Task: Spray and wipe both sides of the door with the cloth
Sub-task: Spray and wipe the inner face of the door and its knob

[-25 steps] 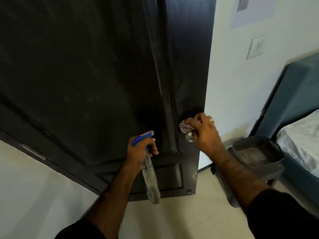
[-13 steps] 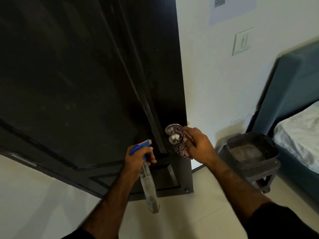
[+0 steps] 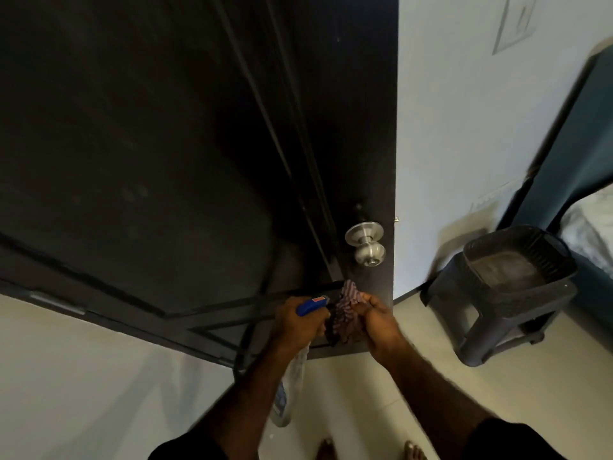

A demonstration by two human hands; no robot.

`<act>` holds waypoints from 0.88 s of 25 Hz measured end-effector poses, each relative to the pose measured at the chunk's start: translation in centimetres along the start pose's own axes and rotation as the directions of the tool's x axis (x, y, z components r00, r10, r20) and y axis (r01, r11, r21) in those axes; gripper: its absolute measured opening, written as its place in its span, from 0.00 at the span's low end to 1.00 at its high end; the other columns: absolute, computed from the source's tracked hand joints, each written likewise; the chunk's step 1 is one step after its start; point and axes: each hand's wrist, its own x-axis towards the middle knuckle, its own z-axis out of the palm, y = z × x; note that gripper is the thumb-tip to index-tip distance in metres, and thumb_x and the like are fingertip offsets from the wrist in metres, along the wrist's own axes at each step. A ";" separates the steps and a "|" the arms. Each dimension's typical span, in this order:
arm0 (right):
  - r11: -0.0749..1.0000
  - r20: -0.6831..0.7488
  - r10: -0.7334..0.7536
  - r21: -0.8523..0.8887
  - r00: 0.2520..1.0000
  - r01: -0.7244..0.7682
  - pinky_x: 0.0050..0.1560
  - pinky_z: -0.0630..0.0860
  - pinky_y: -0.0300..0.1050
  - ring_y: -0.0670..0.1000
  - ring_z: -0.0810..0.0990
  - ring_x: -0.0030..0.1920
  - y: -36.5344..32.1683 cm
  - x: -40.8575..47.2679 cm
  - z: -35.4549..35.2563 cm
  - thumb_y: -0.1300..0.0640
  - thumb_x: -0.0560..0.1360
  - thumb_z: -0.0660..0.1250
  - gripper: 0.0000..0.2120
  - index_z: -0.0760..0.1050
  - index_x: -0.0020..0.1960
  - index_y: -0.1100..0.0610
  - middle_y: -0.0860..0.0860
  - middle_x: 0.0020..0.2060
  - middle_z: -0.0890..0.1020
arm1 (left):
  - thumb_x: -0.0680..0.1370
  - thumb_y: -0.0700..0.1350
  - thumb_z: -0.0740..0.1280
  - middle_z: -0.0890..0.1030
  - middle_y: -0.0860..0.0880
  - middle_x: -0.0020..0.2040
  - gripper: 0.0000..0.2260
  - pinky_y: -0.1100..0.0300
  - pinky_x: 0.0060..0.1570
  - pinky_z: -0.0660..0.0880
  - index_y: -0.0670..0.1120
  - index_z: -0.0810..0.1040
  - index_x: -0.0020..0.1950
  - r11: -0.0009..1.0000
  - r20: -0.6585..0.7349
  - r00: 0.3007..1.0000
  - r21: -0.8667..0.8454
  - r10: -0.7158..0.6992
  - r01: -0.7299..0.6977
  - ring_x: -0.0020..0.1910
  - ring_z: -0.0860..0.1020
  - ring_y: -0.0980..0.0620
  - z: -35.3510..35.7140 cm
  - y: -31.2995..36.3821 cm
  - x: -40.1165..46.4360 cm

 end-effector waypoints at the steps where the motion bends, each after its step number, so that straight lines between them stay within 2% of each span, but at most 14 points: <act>1: 0.998 -0.007 -0.059 -0.026 0.998 0.059 0.51 0.86 0.56 0.63 0.87 0.55 0.0 -0.4 0.8 0.62 0.86 0.65 0.07 0.80 0.61 0.57 0.62 0.56 0.87 | 0.66 0.57 0.74 0.82 0.46 0.30 0.15 0.56 0.35 0.80 0.46 0.84 0.38 1.000 -0.020 1.000 0.026 -0.008 0.009 0.28 0.80 0.51 -0.1 -0.7 0.7; 3: 0.910 -0.038 -0.357 -0.238 0.933 0.339 0.56 0.86 0.52 0.56 0.87 0.57 0.1 -0.6 2.7 0.62 0.85 0.67 0.09 0.80 0.61 0.51 0.55 0.56 0.86 | 0.63 0.60 0.74 0.84 0.46 0.34 0.20 0.56 0.33 0.81 0.46 0.84 0.43 0.997 -0.103 0.992 -0.030 -0.072 0.069 0.30 0.82 0.51 -0.5 -1.0 1.8; 5: 0.593 0.007 -0.708 -0.537 0.707 0.600 0.59 0.81 0.42 0.44 0.83 0.58 -0.4 0.3 3.7 0.59 0.84 0.70 0.11 0.80 0.65 0.50 0.51 0.61 0.82 | 0.70 0.50 0.77 0.82 0.47 0.31 0.12 0.59 0.31 0.80 0.42 0.84 0.45 0.991 -0.135 0.989 -0.128 -0.057 0.040 0.27 0.80 0.54 -0.8 -1.2 2.6; 7: 0.313 0.080 -0.862 -0.694 0.501 0.648 0.61 0.76 0.35 0.45 0.80 0.60 -0.8 2.7 4.2 0.58 0.83 0.72 0.15 0.80 0.69 0.55 0.54 0.65 0.78 | 0.76 0.41 0.75 0.80 0.46 0.29 0.06 0.61 0.33 0.79 0.38 0.83 0.46 0.976 -0.120 0.992 -0.219 -0.027 0.000 0.27 0.79 0.53 -1.6 -2.3 4.0; 8: 0.229 0.112 -0.880 -0.751 0.462 0.619 0.60 0.76 0.37 0.48 0.79 0.58 -0.2 4.2 4.2 0.58 0.82 0.73 0.16 0.80 0.69 0.57 0.55 0.64 0.76 | 0.77 0.39 0.73 0.79 0.45 0.29 0.06 0.58 0.34 0.79 0.36 0.83 0.48 0.961 -0.101 0.995 -0.276 -0.022 -0.006 0.28 0.78 0.51 -2.2 -3.1 4.9; 9: 0.185 0.133 -0.871 -0.803 0.473 0.566 0.56 0.76 0.41 0.51 0.78 0.56 0.7 5.2 4.2 0.58 0.82 0.74 0.17 0.79 0.70 0.56 0.56 0.63 0.75 | 0.78 0.37 0.72 0.79 0.45 0.29 0.04 0.57 0.36 0.79 0.36 0.83 0.49 0.949 -0.072 0.997 -0.317 -0.029 0.005 0.29 0.78 0.50 -2.8 -3.6 5.6; 10: 0.200 0.116 -0.844 -0.838 0.524 0.508 0.53 0.76 0.44 0.54 0.79 0.54 2.2 6.1 4.3 0.57 0.81 0.73 0.17 0.78 0.70 0.56 0.56 0.61 0.74 | 0.79 0.35 0.71 0.78 0.45 0.29 0.03 0.56 0.36 0.79 0.37 0.83 0.49 0.940 -0.042 0.998 -0.340 -0.039 0.022 0.29 0.78 0.50 -3.3 -4.1 6.2; 12: 0.398 -0.049 -0.743 -0.835 0.668 0.381 0.49 0.75 0.45 0.59 0.80 0.52 4.6 6.9 4.8 0.57 0.81 0.73 0.16 0.78 0.68 0.55 0.56 0.59 0.75 | 0.79 0.33 0.70 0.78 0.46 0.29 0.04 0.60 0.33 0.80 0.39 0.83 0.45 0.955 -0.008 0.999 -0.293 -0.045 0.041 0.28 0.78 0.51 -3.8 -4.6 6.8; 13: 0.508 -0.149 -0.694 -0.794 0.704 0.333 0.49 0.73 0.45 0.61 0.81 0.52 5.0 6.9 5.5 0.58 0.80 0.73 0.14 0.79 0.65 0.56 0.56 0.58 0.77 | 0.79 0.33 0.70 0.77 0.46 0.28 0.06 0.62 0.32 0.79 0.40 0.82 0.43 0.968 0.003 1.000 -0.249 -0.027 0.027 0.28 0.78 0.52 -4.0 -4.5 6.9; 15: 0.583 -0.252 -0.734 -0.711 0.631 0.393 0.49 0.71 0.42 0.58 0.81 0.53 3.7 6.6 7.0 0.60 0.80 0.73 0.11 0.79 0.61 0.57 0.55 0.56 0.78 | 0.79 0.33 0.70 0.78 0.46 0.28 0.07 0.63 0.32 0.79 0.40 0.82 0.41 0.981 0.033 0.999 -0.193 0.006 0.001 0.27 0.78 0.53 -4.2 -4.0 7.2; 18: 0.470 -0.222 -0.870 -0.643 0.440 0.605 0.53 0.73 0.33 0.47 0.78 0.54 0.9 5.3 9.7 0.61 0.82 0.72 0.10 0.79 0.63 0.60 0.52 0.57 0.76 | 0.78 0.35 0.71 0.80 0.46 0.29 0.06 0.65 0.32 0.78 0.39 0.82 0.41 0.990 0.033 0.998 -0.133 0.060 -0.055 0.28 0.80 0.53 -4.0 -2.7 8.6; 19: 0.439 -0.188 -0.882 -0.662 0.432 0.608 0.52 0.75 0.35 0.46 0.77 0.54 0.9 5.4 9.9 0.59 0.83 0.71 0.11 0.78 0.65 0.59 0.51 0.58 0.75 | 0.79 0.35 0.71 0.81 0.46 0.30 0.06 0.65 0.32 0.77 0.38 0.82 0.41 0.988 0.038 0.995 -0.127 0.091 -0.086 0.28 0.80 0.53 -3.9 -2.3 9.1; 20: 0.436 -0.160 -0.869 -0.695 0.468 0.572 0.50 0.77 0.38 0.48 0.78 0.53 1.5 6.2 9.6 0.58 0.83 0.70 0.13 0.77 0.66 0.58 0.51 0.59 0.74 | 0.79 0.35 0.70 0.80 0.46 0.29 0.06 0.64 0.33 0.77 0.36 0.82 0.41 0.985 0.044 0.991 -0.128 0.126 -0.120 0.29 0.80 0.52 -3.8 -1.6 9.4; 22: 0.519 -0.171 -0.758 -0.743 0.629 0.423 0.45 0.76 0.44 0.54 0.80 0.53 3.1 7.7 8.2 0.57 0.82 0.71 0.14 0.76 0.67 0.56 0.52 0.59 0.76 | 0.78 0.34 0.70 0.80 0.45 0.29 0.07 0.63 0.33 0.78 0.34 0.81 0.41 0.974 0.049 0.982 -0.144 0.181 -0.172 0.30 0.80 0.49 -3.6 -0.6 9.7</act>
